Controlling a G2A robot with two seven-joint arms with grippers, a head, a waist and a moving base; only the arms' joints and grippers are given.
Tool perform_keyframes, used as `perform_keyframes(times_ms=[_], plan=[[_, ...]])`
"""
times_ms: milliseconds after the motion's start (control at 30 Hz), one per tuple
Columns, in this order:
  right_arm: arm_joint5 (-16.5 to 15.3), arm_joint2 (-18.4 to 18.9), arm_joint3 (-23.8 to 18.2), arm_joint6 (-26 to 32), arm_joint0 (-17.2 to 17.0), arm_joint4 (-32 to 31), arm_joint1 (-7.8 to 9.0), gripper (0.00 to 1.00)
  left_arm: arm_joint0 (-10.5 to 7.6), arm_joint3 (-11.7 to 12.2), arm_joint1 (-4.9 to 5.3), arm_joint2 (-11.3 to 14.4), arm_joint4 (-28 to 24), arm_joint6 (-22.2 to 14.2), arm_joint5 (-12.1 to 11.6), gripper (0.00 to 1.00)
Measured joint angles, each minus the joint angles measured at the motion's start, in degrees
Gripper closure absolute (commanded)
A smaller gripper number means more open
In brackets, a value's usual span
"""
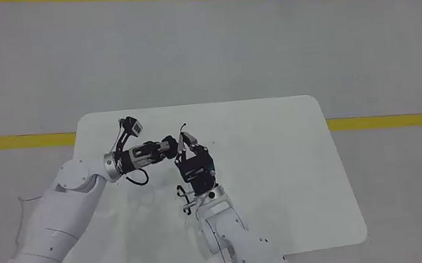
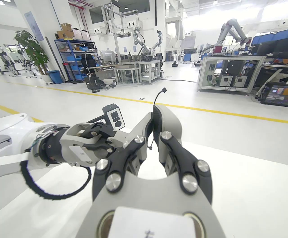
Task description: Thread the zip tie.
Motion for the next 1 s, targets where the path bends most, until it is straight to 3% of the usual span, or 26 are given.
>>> perform_keyframes(times_ms=[1000], plan=[[0.0, 0.2, 0.1, -0.2, -0.3, 0.0, -0.23, 1.0, 0.0, 0.0, 0.0, 0.0, 0.0, 0.0, 0.0, 1.0]])
